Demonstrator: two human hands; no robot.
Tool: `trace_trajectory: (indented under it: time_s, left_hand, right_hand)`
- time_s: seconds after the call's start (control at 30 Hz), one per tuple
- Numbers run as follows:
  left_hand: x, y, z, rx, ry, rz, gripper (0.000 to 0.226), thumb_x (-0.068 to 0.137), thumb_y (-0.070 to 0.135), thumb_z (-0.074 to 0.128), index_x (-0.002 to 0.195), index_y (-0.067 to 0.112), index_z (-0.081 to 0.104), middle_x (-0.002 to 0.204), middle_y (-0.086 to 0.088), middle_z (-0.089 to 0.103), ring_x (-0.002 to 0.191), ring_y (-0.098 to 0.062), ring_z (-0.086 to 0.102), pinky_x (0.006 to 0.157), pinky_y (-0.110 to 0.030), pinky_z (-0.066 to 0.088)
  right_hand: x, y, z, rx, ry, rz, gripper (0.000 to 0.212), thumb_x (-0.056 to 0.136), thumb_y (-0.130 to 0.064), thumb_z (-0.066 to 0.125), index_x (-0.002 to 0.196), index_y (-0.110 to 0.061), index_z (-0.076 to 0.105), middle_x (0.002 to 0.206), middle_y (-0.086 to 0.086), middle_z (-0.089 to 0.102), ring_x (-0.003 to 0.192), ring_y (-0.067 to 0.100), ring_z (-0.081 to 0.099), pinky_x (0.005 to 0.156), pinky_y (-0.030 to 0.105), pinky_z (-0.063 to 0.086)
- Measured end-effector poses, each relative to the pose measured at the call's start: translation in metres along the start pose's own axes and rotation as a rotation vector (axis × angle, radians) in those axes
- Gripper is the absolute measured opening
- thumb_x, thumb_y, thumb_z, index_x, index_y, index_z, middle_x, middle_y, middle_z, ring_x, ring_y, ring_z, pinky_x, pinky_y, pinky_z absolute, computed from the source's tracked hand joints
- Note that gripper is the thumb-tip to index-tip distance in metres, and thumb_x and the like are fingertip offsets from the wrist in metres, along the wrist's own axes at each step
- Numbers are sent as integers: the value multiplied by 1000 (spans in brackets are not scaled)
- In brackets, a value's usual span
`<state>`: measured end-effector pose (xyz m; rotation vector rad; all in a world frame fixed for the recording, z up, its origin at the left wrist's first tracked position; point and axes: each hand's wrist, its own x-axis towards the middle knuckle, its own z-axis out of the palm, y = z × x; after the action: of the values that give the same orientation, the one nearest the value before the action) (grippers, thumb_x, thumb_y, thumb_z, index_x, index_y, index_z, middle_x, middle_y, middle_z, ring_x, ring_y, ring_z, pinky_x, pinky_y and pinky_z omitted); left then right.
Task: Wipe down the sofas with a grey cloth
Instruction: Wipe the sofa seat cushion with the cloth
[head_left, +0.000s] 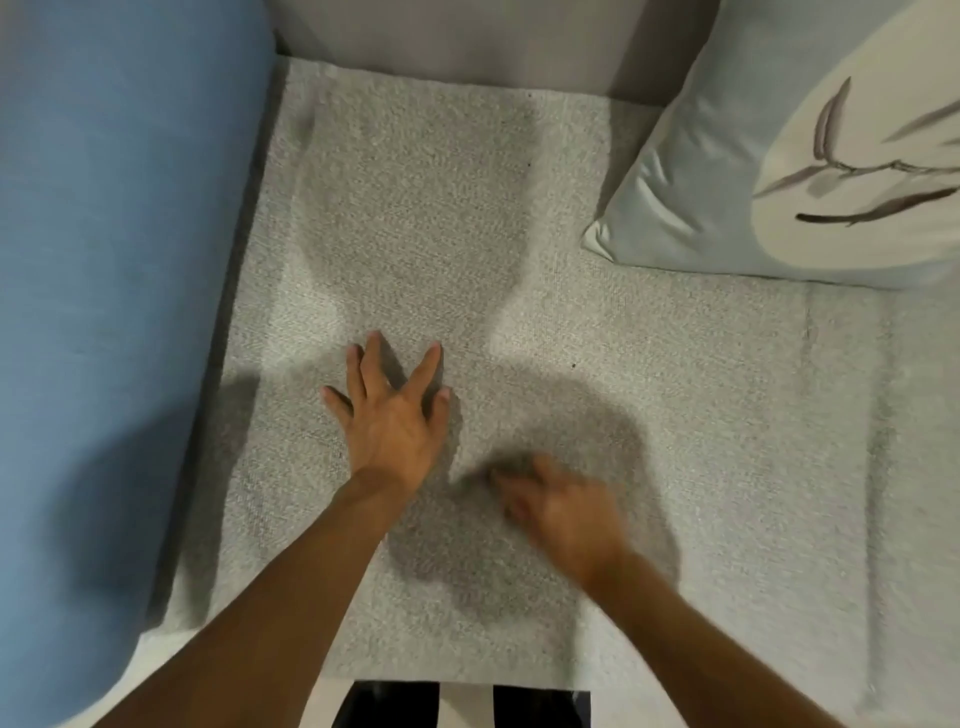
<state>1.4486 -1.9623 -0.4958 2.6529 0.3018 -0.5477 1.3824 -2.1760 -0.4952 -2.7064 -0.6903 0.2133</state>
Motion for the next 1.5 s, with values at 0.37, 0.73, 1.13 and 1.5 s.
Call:
trace_trajectory:
  time_s: [0.37,0.73,1.13,1.5]
  left_hand:
    - [-26,14,24,4,6,9,47,105,49,44,151,53,37,171,-16,-7,157,-35,-15,120,-73,0]
    - [0,43,31,-53,77,30,43,104,48,46,147,53,45,170,-19,-1,157,-37,-10,121,-68,-5]
    - [45,100,32,-12,-14,147,46,104,53,38,151,55,37,172,-3,-9,155,-29,-23,122,-64,-12]
    - [42,116,24,-77,-135,37,48,102,61,39,149,60,33,170,2,-20,152,-23,-32,120,-64,-16]
  right_hand:
    - [-142,-52,58,301,-272,-119,5,90,-31,67,95,-34,68,88,-12,59,68,9,61,52,29,55]
    - [44,112,-38,4,256,626,37,101,-48,48,130,-29,61,129,0,59,86,17,65,63,18,43]
    - [132,141,-48,52,283,721,24,101,-43,51,107,-29,70,102,-3,69,79,21,67,62,25,38]
    - [50,135,-54,89,156,423,27,100,-50,52,120,-38,67,120,-19,63,76,7,67,56,23,54]
